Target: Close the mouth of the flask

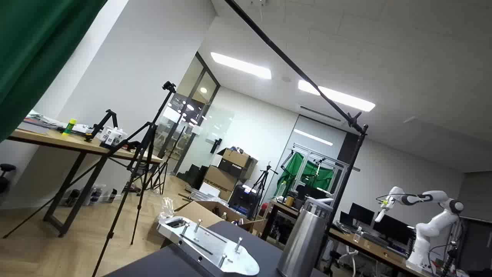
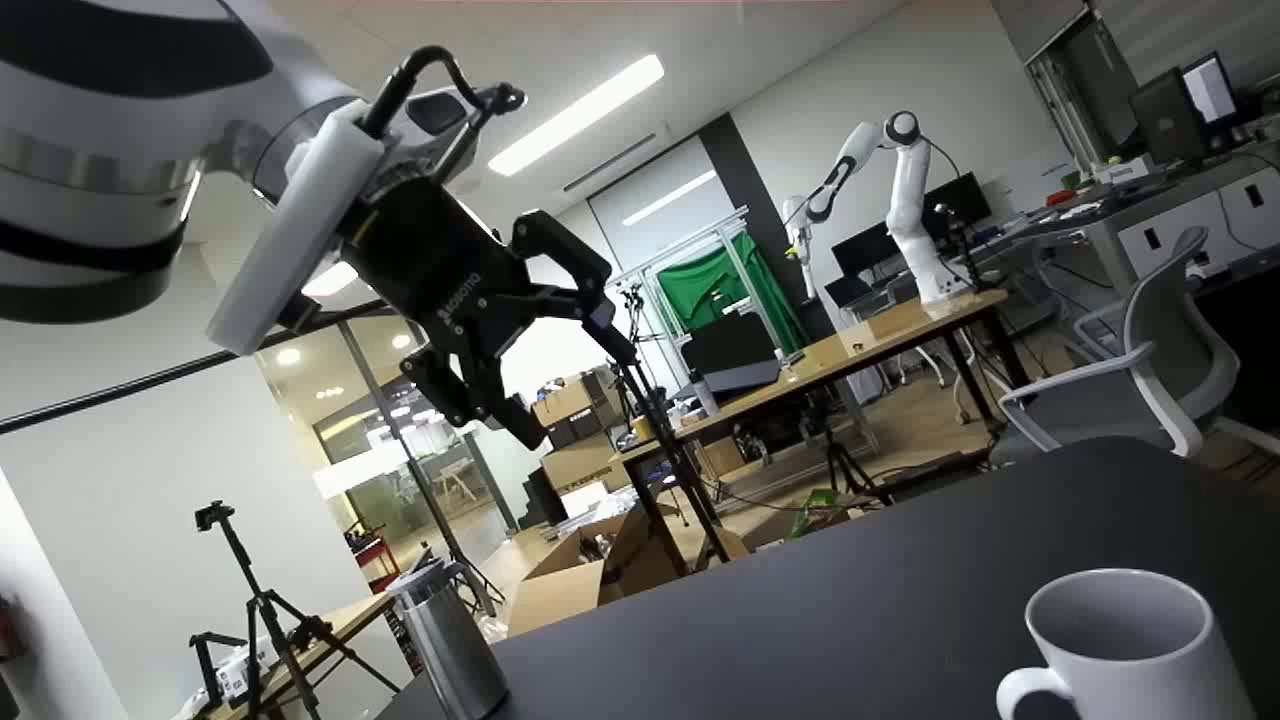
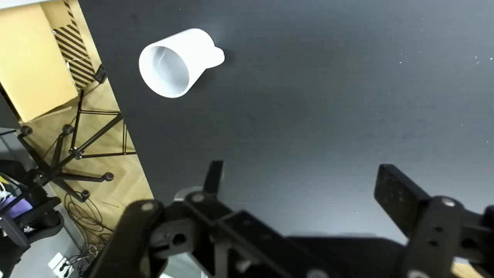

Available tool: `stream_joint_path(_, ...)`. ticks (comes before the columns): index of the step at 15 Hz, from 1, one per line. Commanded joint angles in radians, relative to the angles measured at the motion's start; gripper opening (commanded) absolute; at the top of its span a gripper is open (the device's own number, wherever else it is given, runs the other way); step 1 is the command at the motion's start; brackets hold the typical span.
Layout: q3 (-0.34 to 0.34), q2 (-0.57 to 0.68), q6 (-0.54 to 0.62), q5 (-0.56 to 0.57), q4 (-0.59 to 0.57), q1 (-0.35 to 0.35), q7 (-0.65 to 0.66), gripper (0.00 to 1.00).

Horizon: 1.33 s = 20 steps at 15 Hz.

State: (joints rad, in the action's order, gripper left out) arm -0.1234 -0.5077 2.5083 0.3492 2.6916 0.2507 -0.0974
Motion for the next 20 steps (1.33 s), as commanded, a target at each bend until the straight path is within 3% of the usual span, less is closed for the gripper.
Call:
stream_joint_path(1, 0.001, -0.001, -0.004, -0.002, -0.002, 0.000, -0.002, 1.00)
stream_joint_path(10, 0.002, 0.009, 0.011, -0.008, -0.008, -0.007, 0.000, 1.00)
stream_joint_path(15, 0.050, 0.084, 0.104, -0.167, -0.065, -0.134, 0.043, 1.00)
stream_joint_path(20, 0.161, 0.211, 0.324, -0.315, -0.135, -0.278, 0.114, 1.00)
